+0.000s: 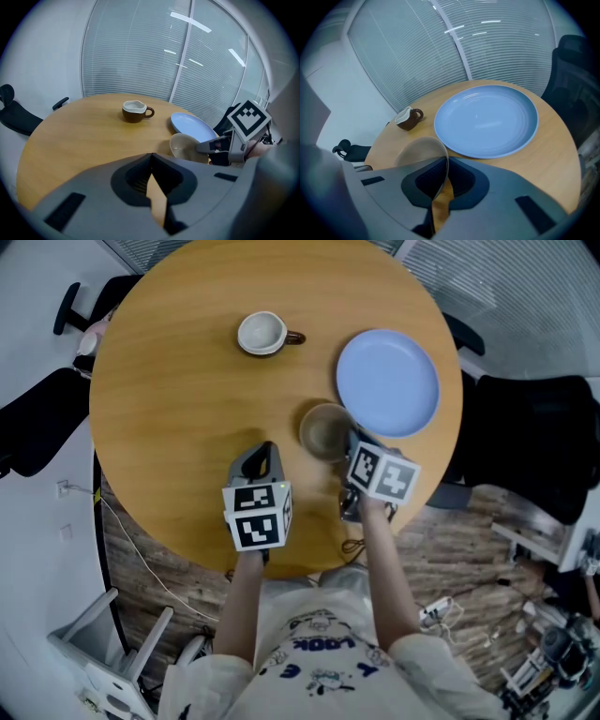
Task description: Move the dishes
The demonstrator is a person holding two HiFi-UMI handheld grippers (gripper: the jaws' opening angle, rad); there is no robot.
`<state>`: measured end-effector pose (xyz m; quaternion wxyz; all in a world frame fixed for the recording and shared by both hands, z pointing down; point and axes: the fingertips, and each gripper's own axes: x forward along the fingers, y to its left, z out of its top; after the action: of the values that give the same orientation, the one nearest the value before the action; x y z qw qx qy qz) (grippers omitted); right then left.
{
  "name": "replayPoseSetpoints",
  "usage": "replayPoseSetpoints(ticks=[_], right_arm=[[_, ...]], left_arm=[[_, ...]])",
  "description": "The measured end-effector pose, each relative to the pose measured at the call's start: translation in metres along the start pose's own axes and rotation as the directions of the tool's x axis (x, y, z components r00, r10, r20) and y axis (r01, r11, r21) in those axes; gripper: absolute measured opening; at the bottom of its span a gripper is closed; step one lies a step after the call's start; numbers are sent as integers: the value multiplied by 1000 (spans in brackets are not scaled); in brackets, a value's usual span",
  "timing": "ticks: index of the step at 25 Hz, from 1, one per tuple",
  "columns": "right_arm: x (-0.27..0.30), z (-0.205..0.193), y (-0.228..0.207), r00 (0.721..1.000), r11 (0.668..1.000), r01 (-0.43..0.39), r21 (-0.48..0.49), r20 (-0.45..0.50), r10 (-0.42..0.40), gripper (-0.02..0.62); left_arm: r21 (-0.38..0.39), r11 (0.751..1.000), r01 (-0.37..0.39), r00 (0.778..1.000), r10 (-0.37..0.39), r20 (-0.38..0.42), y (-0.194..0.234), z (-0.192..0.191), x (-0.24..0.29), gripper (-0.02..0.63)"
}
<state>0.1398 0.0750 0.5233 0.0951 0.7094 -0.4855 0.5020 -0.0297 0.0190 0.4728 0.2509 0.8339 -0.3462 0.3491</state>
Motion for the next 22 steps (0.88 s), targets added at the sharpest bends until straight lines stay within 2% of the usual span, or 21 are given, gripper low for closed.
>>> replayPoseSetpoints(ticks=[13, 18, 22], right_arm=[[0, 0, 1, 1000, 998, -28, -53, -10, 27, 17], [-6, 3, 3, 998, 996, -55, -69, -12, 55, 70], [-16, 6, -1, 998, 994, -67, -82, -14, 66, 75]], left_arm=[[-8, 1000, -12, 1000, 12, 7, -1, 0, -1, 3], [-24, 999, -35, 999, 35, 18, 0, 4, -5, 3], [-48, 997, -61, 997, 63, 49, -2, 10, -11, 3]])
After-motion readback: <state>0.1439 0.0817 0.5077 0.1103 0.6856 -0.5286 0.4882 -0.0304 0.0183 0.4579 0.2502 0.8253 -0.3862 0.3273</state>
